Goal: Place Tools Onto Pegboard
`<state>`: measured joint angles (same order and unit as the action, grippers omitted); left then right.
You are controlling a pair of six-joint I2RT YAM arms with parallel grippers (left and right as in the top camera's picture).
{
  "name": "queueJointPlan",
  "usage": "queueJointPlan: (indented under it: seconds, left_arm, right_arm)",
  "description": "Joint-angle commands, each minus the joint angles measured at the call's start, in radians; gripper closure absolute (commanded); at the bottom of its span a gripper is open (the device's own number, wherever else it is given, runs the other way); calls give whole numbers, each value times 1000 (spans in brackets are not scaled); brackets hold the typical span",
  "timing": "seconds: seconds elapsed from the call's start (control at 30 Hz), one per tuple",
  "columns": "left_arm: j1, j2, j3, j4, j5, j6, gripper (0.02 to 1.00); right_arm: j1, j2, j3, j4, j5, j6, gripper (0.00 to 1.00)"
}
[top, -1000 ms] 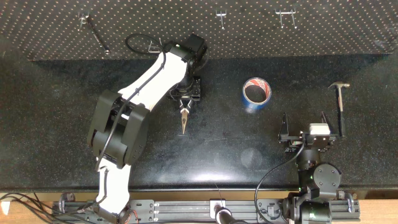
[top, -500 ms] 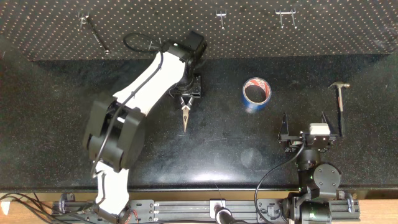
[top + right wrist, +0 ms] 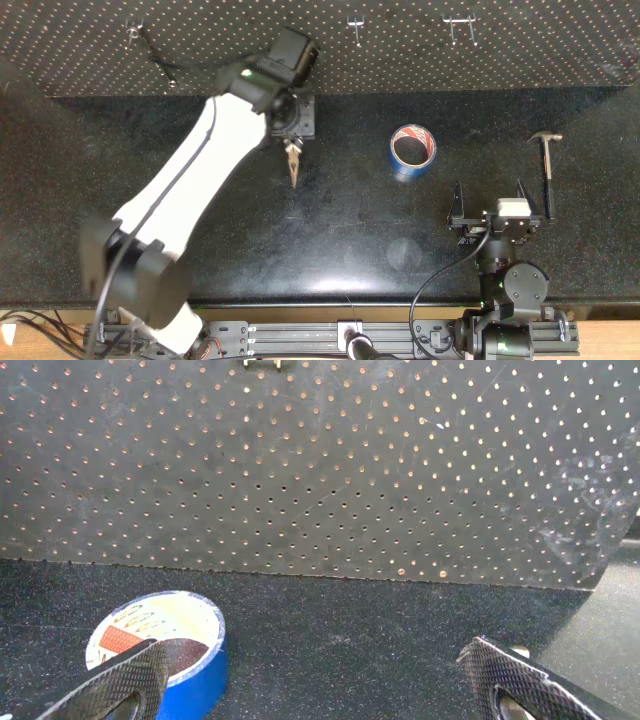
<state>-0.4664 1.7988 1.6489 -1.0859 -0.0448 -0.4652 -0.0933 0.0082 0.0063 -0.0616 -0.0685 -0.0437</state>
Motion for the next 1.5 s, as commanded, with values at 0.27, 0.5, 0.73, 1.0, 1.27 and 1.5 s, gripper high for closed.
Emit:
queueJointPlan:
  seconds: [0.27,0.5,0.73,1.0,1.27,1.5]
  left_arm:
    - [-18,-323,12,243,-511,253,989]
    - [-17,-365,-185,612,-581,288,989]
    - [-11,-441,-486,1018,-607,287,989]
    - [16,-446,-643,1238,-606,288,989]
    - [16,-446,-784,1516,-599,288,989]
    - [17,-418,-795,1532,-599,288,989]
  right_arm:
    - [-2,-7,-2,-6,9,-11,25]
    - [-2,-7,-2,-6,9,-11,25]
    - [-2,-7,-2,-6,9,-11,25]
    - [-2,-7,-2,-6,9,-11,25]
    - [-2,-7,-2,-6,9,-11,25]
    - [-2,-7,-2,-6,9,-11,25]
